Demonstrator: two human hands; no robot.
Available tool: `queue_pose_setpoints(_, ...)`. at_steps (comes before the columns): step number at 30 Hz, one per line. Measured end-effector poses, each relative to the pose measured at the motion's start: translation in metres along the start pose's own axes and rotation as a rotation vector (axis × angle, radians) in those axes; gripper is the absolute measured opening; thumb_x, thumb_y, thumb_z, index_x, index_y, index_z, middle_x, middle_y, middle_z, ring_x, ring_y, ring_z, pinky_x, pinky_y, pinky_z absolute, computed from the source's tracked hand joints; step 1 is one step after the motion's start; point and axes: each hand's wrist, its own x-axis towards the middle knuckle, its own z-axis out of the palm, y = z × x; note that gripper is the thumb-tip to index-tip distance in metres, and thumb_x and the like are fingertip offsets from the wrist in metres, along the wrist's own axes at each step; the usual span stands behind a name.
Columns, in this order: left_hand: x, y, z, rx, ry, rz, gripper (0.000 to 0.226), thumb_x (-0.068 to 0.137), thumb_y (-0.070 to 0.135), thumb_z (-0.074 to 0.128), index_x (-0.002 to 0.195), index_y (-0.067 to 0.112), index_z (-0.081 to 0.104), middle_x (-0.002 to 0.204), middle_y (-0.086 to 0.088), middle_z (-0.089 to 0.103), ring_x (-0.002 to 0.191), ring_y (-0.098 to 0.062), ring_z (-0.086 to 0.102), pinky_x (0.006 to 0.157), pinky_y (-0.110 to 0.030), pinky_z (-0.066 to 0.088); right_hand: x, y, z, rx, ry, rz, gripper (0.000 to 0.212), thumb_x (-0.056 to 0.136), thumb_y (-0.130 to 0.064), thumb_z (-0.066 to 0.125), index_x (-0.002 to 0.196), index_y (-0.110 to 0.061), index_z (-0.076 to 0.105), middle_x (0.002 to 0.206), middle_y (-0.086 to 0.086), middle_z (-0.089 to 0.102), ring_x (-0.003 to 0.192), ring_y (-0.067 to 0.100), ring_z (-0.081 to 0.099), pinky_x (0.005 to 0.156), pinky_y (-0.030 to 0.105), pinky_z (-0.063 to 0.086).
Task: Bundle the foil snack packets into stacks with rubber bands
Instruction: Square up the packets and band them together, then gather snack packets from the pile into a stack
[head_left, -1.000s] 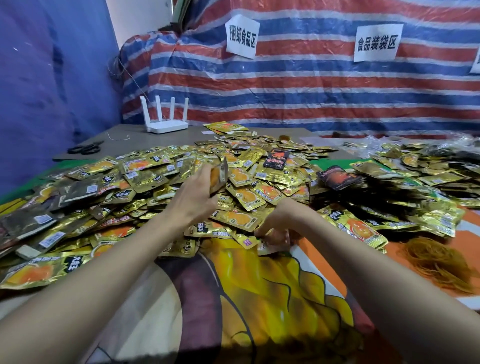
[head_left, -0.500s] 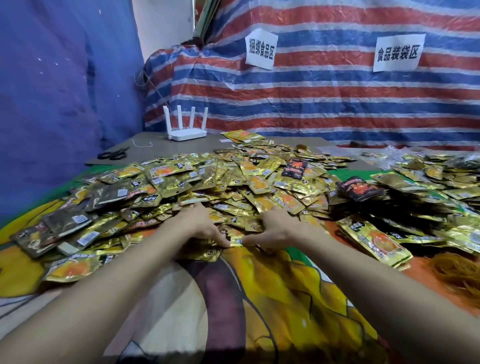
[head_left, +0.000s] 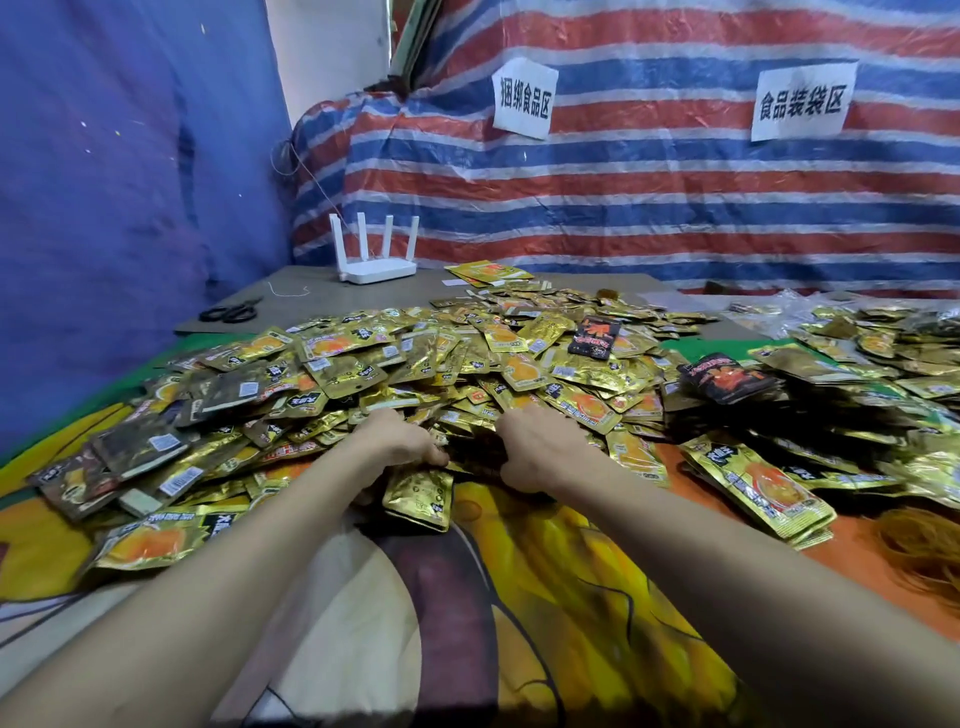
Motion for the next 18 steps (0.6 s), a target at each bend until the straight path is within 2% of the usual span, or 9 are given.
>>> queue_pose_setpoints(2,0.001,-0.001,-0.008,-0.154,-0.049,-0.03,0.045,0.075,0.024,0.089,0.102,0.003,0.06,0.091,-0.006,0.064,0.076,-0.023,0.061,0.062,-0.029,0.047,0.001,0.004,-0.004,0.158,-0.08,0.025,0.007,0.086,-0.01,0.059,0.083,-0.008,0.052,0.077,0.005,0.051,0.081,0.028,0.055,0.055,0.03,0.041)
queue_pose_setpoints(4,-0.002,0.0,-0.017,-0.335,-0.176,-0.079,0.021,0.079,0.011,0.083,0.084,0.003,0.064,0.074,-0.011,0.07,0.063,-0.026,0.065,0.06,-0.033,0.054,0.002,0.01,-0.009,0.365,-0.124,0.083,0.003,0.087,-0.006,0.057,0.084,-0.008,0.058,0.079,0.008,0.058,0.077,0.027,0.058,0.053,0.028,0.042)
queue_pose_setpoints(7,-0.004,-0.001,-0.026,-0.475,-0.347,-0.094,0.016,0.087,0.004,0.072,0.074,0.003,0.062,0.06,-0.011,0.064,0.053,-0.022,0.059,0.06,-0.033,0.052,0.003,0.019,-0.007,0.641,-0.103,0.172,0.003,0.088,-0.004,0.056,0.086,-0.006,0.058,0.076,0.009,0.056,0.071,0.025,0.054,0.058,0.029,0.041)
queue_pose_setpoints(9,-0.005,-0.004,-0.028,-0.506,-0.354,-0.074,0.017,0.089,0.0,0.067,0.074,0.003,0.059,0.058,-0.011,0.061,0.05,-0.021,0.056,0.057,-0.032,0.051,0.001,0.021,-0.004,0.729,-0.076,0.174,0.006,0.09,-0.005,0.057,0.094,-0.002,0.061,0.077,0.01,0.056,0.072,0.027,0.055,0.061,0.031,0.043)
queue_pose_setpoints(12,-0.008,-0.01,-0.023,-0.471,-0.288,-0.046,0.012,0.089,-0.004,0.06,0.078,0.001,0.059,0.057,-0.014,0.061,0.044,-0.022,0.055,0.05,-0.031,0.05,-0.003,0.018,0.0,0.763,-0.038,0.155,0.009,0.091,-0.006,0.058,0.099,-0.005,0.062,0.081,0.01,0.061,0.074,0.025,0.059,0.063,0.031,0.047)
queue_pose_setpoints(15,-0.01,-0.009,-0.014,-0.512,-0.276,-0.047,0.003,0.089,0.0,0.062,0.089,0.001,0.06,0.057,-0.012,0.06,0.044,-0.02,0.056,0.046,-0.027,0.047,-0.005,0.011,0.004,0.771,0.007,0.145,0.008,0.091,-0.011,0.061,0.095,-0.004,0.063,0.082,0.01,0.066,0.076,0.025,0.065,0.07,0.035,0.055)
queue_pose_setpoints(18,-0.012,-0.002,-0.006,-0.505,-0.27,-0.035,0.013,0.091,0.01,0.069,0.099,0.001,0.063,0.059,-0.008,0.063,0.044,-0.017,0.058,0.041,-0.023,0.045,-0.006,0.004,0.007,0.788,0.015,0.142,0.02,0.086,-0.012,0.063,0.098,0.004,0.064,0.09,0.021,0.068,0.084,0.035,0.066,0.071,0.045,0.055)
